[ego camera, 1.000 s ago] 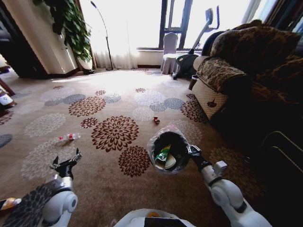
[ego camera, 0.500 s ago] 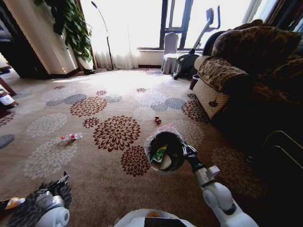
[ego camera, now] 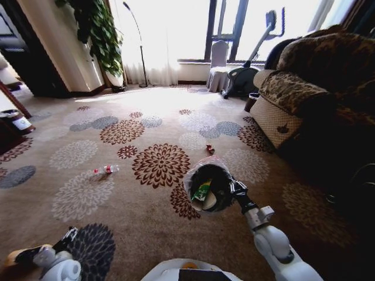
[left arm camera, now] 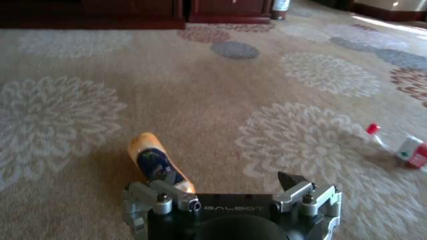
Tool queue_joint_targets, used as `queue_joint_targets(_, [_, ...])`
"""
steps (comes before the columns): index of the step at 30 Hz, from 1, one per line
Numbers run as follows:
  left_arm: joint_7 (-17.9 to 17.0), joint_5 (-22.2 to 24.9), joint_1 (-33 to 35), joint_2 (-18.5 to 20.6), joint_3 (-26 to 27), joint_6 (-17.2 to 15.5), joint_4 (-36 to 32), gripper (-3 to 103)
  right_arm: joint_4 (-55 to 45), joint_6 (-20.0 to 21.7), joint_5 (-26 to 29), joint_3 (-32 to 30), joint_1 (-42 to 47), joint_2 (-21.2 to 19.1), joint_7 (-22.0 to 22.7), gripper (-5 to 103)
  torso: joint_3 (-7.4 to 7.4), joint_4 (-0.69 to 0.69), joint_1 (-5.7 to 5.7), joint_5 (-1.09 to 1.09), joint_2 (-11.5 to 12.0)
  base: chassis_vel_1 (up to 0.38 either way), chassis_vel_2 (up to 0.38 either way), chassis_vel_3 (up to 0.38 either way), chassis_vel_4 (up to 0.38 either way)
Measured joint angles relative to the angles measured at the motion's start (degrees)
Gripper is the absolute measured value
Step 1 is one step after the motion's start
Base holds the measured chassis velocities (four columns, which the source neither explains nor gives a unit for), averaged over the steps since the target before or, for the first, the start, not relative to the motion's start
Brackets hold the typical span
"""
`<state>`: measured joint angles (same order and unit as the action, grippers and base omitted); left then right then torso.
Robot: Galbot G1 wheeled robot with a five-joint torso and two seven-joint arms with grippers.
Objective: Pick up the trash from the ground and place it into the trash bin.
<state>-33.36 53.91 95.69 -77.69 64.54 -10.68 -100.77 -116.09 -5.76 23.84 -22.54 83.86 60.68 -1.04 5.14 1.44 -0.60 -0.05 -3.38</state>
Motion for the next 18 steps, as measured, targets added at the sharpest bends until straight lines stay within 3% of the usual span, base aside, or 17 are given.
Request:
queue_joint_targets(1, [-0.9,3.3,0.1,0.2,1.5,-0.9,0.6,100,0.0,0.4,0.0,0.2,-0.3,0.0,0.0,0,0.01,0.06,0.0,0.03,0.0,0.353,0.325,-0.346,-0.347])
queue_joint_targets(2, [-0.9,3.3,0.1,0.2,1.5,-0.9,0.6,100,0.0,0.4,0.0,0.2,-0.3,0.0,0.0,0,0.01,0.06,0.0,0.03,0.0,0.353,0.325,-0.346,-0.347])
queue_joint_targets(5, [-3.0,13.0,0.5,0.7,4.5,-3.7,1.7,100,0.1,0.7,-0.1,1.1,-0.9,0.4,0.0,0,0.0,0.05,0.0,0.03,0.0,0.364,0.384,-0.372,-0.361])
queue_joint_targets(8, [-3.1,16.1,0.4,1.4,5.3,-4.6,4.4,100,0.1,0.6,-0.1,1.5,-0.9,0.9,0.0,0,0.01,0.06,0.0,0.08,0.0,0.372,0.371,-0.375,-0.366])
queue_joint_targets(12, [-1.9,20.4,0.1,2.4,5.3,-7.8,6.6,100,0.2,-0.5,0.5,1.5,-0.8,1.1,0.0,0,0.0,0.05,0.0,0.0,0.0,0.353,0.353,-0.34,-0.363])
queue_joint_targets(14, [-2.7,24.8,-0.4,2.8,4.5,-11.6,7.3,100,-0.2,-0.8,1.0,1.0,-0.3,0.9,0.0,0,0.0,0.04,0.0,0.1,0.0,0.296,0.307,-0.262,-0.264])
queue_joint_targets(18, [-3.1,26.4,0.0,1.7,1.4,-15.2,7.2,100,-1.0,-1.0,1.4,-0.7,0.1,0.6,0.0,0,0.0,0.04,0.0,-0.01,0.0,0.161,0.154,-0.171,-0.141])
